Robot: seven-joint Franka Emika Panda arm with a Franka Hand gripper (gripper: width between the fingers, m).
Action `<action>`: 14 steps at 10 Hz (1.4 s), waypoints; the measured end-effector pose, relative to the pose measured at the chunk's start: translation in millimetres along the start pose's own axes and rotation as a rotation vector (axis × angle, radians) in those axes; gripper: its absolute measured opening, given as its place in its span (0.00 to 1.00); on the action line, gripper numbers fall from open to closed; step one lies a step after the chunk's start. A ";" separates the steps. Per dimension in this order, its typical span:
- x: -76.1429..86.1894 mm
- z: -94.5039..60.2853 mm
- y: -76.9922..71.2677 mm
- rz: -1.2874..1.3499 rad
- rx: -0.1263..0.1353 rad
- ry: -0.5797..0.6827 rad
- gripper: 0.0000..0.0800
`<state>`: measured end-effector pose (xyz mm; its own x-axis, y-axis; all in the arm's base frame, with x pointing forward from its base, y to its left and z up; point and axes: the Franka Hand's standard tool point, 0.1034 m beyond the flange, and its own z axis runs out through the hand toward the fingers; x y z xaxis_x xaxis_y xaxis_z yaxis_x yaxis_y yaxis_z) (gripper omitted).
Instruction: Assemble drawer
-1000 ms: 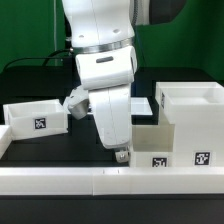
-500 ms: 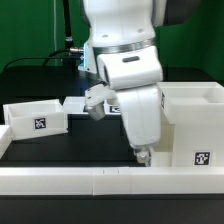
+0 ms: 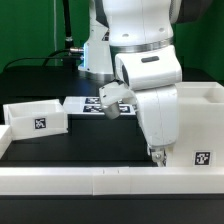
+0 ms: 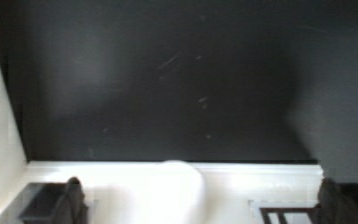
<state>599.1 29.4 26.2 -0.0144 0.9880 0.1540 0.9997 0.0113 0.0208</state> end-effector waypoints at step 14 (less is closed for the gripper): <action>-109.9 -75.2 -56.8 0.204 -0.073 -0.064 0.81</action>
Offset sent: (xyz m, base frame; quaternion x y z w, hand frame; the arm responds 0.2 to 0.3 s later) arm -0.0072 -0.0499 0.0126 0.0106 -0.0351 -0.0170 0.9992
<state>542.4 -91.5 82.3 0.1914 0.9765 0.0996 0.9777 -0.1985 0.0677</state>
